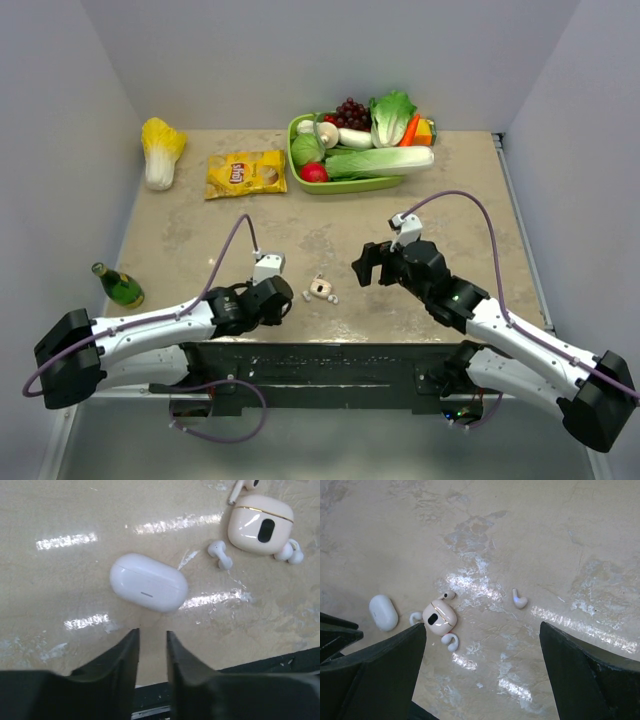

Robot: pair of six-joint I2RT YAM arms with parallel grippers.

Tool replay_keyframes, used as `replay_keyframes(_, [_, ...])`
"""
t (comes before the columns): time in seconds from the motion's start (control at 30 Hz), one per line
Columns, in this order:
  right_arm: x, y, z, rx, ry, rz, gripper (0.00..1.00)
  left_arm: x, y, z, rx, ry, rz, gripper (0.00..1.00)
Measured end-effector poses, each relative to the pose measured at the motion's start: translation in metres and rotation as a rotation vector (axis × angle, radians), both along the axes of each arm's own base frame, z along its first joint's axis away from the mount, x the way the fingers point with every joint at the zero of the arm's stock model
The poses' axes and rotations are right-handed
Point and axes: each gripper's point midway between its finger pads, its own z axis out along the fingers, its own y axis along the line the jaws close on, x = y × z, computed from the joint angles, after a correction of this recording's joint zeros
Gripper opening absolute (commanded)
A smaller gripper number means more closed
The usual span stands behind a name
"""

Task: Insert the wireless bluetooth earbuds into the charging case
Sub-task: Pick up the charging case at the center of the board.

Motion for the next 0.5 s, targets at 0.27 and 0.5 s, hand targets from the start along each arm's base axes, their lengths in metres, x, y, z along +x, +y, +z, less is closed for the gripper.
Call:
replay_keyframes(0.27, [-0.001, -0.001, 0.001, 0.001, -0.001, 0.0, 0.98, -0.016, -0.006, -0.017, 0.031, 0.03, -0.035, 0.0])
replay_keyframes(0.5, [-0.002, -0.002, 0.005, 0.011, -0.012, -0.001, 0.98, -0.017, -0.007, -0.036, 0.07, 0.057, -0.028, 0.0])
